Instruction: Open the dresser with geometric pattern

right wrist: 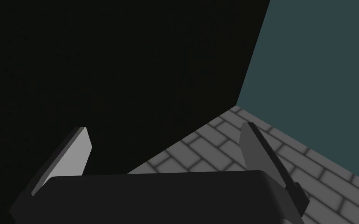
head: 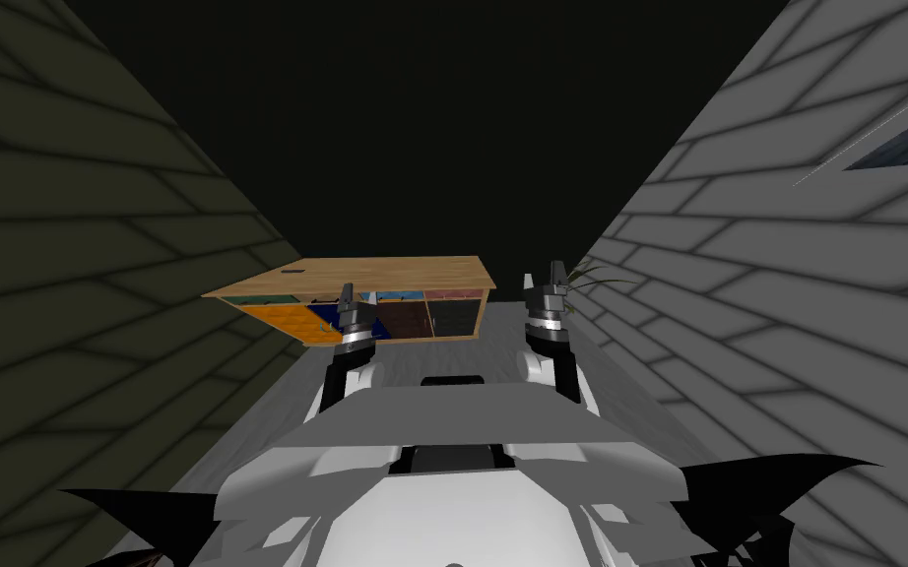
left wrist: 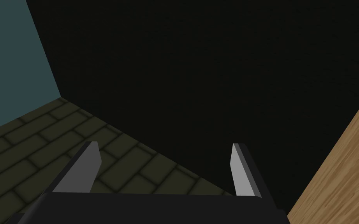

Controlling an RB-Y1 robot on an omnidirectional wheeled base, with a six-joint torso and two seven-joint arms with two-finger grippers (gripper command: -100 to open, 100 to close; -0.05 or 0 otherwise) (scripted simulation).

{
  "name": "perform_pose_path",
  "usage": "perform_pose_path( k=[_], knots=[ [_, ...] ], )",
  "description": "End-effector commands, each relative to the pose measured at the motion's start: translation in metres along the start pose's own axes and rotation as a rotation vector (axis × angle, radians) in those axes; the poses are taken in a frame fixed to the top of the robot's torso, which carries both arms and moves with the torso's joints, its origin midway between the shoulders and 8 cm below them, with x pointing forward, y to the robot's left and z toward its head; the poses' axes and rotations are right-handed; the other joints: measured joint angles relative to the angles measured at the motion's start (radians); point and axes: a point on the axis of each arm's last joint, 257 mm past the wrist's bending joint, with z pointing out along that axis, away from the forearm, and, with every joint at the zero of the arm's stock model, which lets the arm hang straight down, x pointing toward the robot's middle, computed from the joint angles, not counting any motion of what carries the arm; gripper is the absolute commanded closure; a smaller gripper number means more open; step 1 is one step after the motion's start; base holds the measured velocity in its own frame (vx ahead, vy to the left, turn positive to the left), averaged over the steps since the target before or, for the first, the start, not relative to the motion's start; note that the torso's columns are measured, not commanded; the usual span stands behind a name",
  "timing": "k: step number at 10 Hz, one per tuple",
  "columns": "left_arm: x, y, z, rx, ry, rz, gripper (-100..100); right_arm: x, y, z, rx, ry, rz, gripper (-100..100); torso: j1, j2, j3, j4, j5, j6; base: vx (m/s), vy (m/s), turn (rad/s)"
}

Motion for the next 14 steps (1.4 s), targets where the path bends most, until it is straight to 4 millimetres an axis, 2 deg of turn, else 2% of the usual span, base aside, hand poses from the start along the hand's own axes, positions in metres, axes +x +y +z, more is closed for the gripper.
perform_pose_path(
  k=[1, 9, 10, 11, 14],
  knots=[
    [0.0, 0.0, 0.0, 0.0, 0.0, 0.0, 0, 0.0, 0.0, 0.0, 0.0, 0.0, 0.0, 0, 0.0, 0.04, -0.082, 0.041, 0.0, 0.0, 0.0, 0.0, 0.0],
    [0.0, 0.0, 0.0, 0.0, 0.0, 0.0, 0, 0.0, 0.0, 0.0, 0.0, 0.0, 0.0, 0, 0.0, 0.618, -1.234, 0.617, 0.0, 0.0, 0.0, 0.0, 0.0],
    [0.003, 0.003, 0.0, -0.005, 0.034, 0.022, -100, 0.0, 0.0, 0.0, 0.0, 0.0, 0.0, 0, 0.0, 0.691, -1.382, 0.691, 0.0, 0.0, 0.015, -0.007, -0.002],
    [0.004, 0.006, 0.0, -0.009, 0.056, 0.036, -100, 0.0, 0.0, 0.0, 0.0, 0.0, 0.0, 0, 0.0, 0.725, -1.451, 0.724, 0.0, 0.0, 0.022, -0.017, -0.004],
    [0.006, 0.019, -0.003, -0.017, 0.105, 0.073, -100, 0.0, 0.0, 0.0, 0.0, 0.0, 0.0, 0, -0.001, 0.736, -1.477, 0.737, 0.0, 0.0, 0.045, -0.035, -0.004]
  ],
)
